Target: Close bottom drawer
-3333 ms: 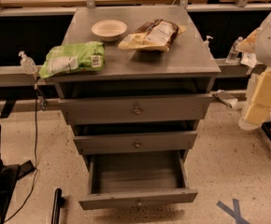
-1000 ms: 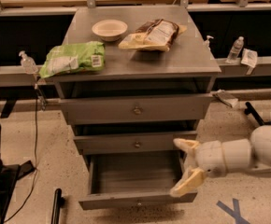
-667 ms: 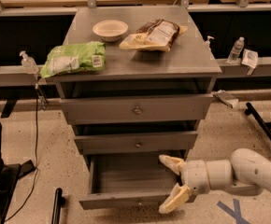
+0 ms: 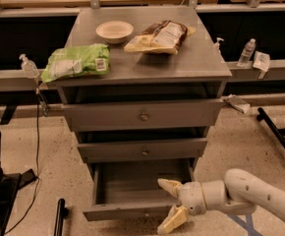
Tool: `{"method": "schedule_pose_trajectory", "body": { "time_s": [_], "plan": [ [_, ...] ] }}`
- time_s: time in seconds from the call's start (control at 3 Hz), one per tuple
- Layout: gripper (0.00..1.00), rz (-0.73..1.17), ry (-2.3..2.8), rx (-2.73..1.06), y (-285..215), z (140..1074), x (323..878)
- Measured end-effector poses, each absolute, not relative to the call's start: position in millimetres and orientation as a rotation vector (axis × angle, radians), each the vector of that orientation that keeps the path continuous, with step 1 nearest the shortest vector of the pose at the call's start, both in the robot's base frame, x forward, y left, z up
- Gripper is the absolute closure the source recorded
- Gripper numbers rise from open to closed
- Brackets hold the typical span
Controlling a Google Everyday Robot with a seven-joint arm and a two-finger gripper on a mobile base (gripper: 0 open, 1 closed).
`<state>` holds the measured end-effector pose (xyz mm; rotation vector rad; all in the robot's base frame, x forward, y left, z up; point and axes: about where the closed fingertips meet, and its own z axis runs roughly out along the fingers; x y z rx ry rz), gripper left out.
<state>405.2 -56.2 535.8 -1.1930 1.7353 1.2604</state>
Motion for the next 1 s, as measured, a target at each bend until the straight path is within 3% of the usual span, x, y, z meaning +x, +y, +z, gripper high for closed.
{"method": "schedule_pose_trajectory", "body": {
  "time_s": [0.33,1.0],
  "plan": [
    [0.0,1.165,1.798,-1.228,-62,521,405],
    [0.0,0.871,1.696,-1.285,-119,427,461]
  ]
}}
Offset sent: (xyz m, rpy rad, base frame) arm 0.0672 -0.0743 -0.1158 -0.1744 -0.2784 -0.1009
